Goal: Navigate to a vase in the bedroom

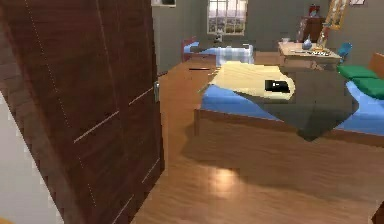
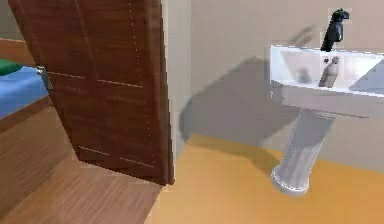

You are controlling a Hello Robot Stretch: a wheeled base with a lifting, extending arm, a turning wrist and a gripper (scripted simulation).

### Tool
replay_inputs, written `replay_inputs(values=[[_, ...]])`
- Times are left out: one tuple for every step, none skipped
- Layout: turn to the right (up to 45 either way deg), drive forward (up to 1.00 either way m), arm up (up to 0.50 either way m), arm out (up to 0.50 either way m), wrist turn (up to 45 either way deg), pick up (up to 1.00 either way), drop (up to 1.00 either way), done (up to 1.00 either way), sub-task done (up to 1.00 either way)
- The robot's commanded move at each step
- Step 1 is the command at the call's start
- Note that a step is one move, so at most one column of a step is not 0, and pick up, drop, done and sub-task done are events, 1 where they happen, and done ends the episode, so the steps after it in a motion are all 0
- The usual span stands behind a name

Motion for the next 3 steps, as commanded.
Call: replay_inputs(values=[[0.0, 1.0, 0.0, 0.0, 0.0, 0.0, 0.0, 0.0, 0.0], [0.0, 0.6, 0.0, 0.0, 0.0, 0.0, 0.0, 0.0, 0.0], [-21.0, 0.0, 0.0, 0.0, 0.0, 0.0, 0.0, 0.0, 0.0]])
